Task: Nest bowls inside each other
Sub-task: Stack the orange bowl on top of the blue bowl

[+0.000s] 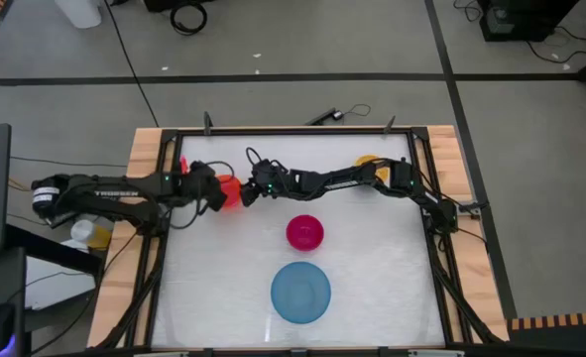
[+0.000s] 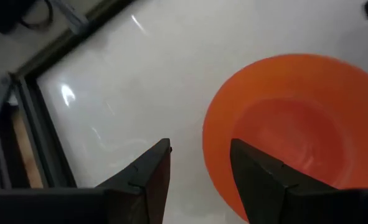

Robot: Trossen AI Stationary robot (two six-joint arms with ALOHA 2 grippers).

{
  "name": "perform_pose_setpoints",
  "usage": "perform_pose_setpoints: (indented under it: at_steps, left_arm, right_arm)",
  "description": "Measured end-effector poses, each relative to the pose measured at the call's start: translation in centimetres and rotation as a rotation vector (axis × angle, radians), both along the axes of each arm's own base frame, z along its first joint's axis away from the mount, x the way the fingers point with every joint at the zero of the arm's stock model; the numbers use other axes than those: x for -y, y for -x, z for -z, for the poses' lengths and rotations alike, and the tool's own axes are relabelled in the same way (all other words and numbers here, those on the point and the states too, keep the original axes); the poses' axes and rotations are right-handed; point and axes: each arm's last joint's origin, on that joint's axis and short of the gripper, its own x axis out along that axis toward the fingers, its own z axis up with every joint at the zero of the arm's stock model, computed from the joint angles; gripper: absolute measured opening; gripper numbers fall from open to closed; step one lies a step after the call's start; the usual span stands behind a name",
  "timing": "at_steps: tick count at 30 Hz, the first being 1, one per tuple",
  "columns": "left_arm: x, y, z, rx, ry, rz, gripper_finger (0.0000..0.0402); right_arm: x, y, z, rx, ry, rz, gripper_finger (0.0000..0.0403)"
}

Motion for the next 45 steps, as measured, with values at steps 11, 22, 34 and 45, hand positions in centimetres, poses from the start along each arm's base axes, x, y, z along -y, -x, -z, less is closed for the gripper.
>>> perform_pose_setpoints:
  at_steps: [11,22,34,45]
  left_arm:
    - [-2.2,0.1,-0.1,0.09,0.132,-0.025,0.0169]
    - [-3.3,0.8,2.4,0.167,0.229,-0.098,0.0169]
    - [-2.0,-1.1,2.1,0.363,0.258,0.041,0.016]
    - [-1.4,-1.1,2.3,0.342,0.313,0.073,0.0156]
  right_arm:
    - [-1.4,-0.1,0.1,-0.022,0.031,-0.005,0.0213]
    - [-2.0,0.1,0.6,-0.073,0.011,-0.051,0.0213]
    - [-1.9,0.8,1.1,-0.193,0.008,-0.072,0.0213]
    - [-1.9,1.6,-0.3,-0.251,0.028,-0.079,0.0213]
